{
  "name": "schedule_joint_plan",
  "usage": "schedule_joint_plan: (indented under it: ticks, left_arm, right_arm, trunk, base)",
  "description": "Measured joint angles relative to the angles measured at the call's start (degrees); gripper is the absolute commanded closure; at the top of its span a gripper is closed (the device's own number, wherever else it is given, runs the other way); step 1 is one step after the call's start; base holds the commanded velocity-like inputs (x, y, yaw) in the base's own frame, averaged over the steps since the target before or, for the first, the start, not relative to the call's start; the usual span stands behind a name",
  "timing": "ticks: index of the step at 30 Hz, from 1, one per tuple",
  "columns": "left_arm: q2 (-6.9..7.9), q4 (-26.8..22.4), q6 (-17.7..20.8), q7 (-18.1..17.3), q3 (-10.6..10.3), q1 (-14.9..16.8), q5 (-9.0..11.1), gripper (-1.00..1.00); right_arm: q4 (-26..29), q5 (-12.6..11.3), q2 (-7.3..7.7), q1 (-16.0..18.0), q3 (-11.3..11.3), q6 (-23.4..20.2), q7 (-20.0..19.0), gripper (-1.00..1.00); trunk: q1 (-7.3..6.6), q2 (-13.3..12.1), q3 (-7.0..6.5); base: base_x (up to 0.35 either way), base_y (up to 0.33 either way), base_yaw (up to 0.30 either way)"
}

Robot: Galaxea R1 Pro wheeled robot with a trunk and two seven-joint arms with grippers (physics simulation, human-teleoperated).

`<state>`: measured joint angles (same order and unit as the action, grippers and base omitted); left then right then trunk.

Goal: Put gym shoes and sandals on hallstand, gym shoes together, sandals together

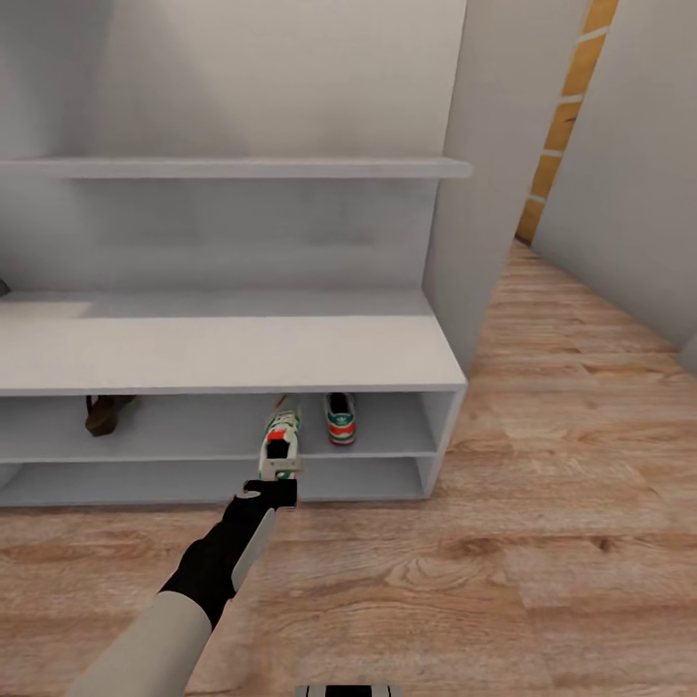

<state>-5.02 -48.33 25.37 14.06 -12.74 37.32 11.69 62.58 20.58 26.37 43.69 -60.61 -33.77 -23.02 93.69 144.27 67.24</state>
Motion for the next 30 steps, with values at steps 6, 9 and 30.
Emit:
schedule_joint_plan:
  ticks: [6,9,30]
  left_arm:
    - [-0.01,0.0,0.0,0.0,0.0,0.0,0.0,1.0]
    - [0.01,0.0,0.0,0.0,0.0,0.0,0.0,1.0]
    - [0.05,0.0,-0.1,0.0,0.0,0.0,-0.1,1.0]
  right_arm:
    - [0.0,0.0,0.0,0.0,0.0,0.0,0.0,1.0]
    - [0.0,0.0,0.0,0.0,0.0,0.0,0.0,1.0]
    - [0.0,-0.1,0.0,0.0,0.0,0.0,0.0,1.0]
  trunk:
    - [0.0,0.0,0.0]
    - [0.0,0.0,0.0]
    - [0.02,0.0,0.0]
  base:
    - [0.345,-0.003,0.0]
    - [0.341,-0.077,0.0]
    - [0.194,-0.066,0.0]
